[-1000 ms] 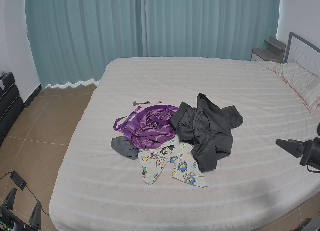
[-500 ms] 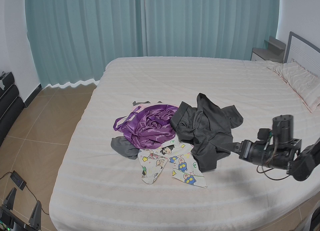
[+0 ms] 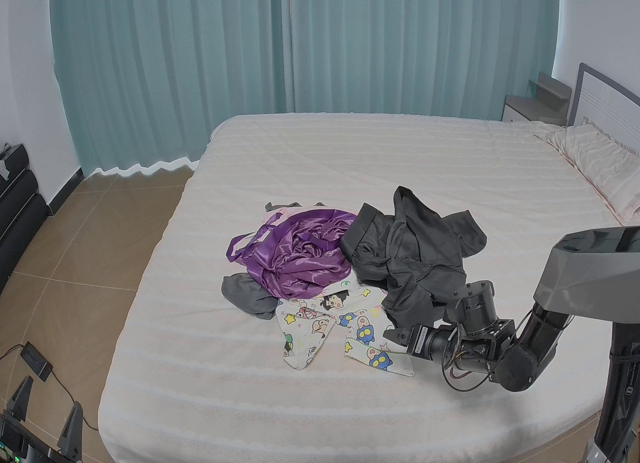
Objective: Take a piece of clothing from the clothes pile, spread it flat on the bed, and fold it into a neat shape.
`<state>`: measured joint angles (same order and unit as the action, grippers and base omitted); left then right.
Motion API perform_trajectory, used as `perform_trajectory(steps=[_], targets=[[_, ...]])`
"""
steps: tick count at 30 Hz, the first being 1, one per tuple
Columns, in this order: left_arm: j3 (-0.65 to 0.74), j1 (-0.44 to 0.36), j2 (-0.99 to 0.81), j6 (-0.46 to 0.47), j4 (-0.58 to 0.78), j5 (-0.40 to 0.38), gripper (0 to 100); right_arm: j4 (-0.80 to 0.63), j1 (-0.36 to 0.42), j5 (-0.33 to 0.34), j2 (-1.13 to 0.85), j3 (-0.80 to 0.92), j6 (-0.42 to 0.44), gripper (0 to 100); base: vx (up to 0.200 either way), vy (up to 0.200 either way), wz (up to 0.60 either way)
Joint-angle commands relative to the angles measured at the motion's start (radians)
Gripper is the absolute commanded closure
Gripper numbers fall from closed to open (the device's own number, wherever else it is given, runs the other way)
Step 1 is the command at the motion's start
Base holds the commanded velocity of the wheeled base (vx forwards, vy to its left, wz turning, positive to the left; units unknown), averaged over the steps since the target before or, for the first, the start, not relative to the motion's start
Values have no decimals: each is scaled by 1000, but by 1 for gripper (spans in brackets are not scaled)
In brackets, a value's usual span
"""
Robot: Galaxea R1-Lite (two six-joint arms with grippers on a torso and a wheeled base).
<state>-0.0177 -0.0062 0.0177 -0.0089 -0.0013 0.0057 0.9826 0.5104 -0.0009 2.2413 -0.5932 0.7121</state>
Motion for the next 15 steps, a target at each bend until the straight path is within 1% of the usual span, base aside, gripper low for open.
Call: perform_trajectory(steps=[1,7,8,10,11,13,15], targets=[[18,0,-18,0,0,0,0,-1,5,2,38,-4,-6,0,0,0,0],[16,0,-18,0,0,0,0,-5,14,15,72,-19,-54,0,0,0,0],[18,0,-18,0,0,0,0,-8,22,16,77,-27,-72,0,0,0,0],[16,0,-18,0,0,0,0,-10,25,28,87,-33,-91,0,0,0,0],[18,0,-18,0,0,0,0,-12,25,50,90,-37,-106,0,0,0,0],[18,0,-18,0,0,0,0,-15,25,71,95,-53,-114,0,0,0,0],[18,0,-18,0,0,0,0,-33,25,74,103,-71,-114,0,0,0,0]])
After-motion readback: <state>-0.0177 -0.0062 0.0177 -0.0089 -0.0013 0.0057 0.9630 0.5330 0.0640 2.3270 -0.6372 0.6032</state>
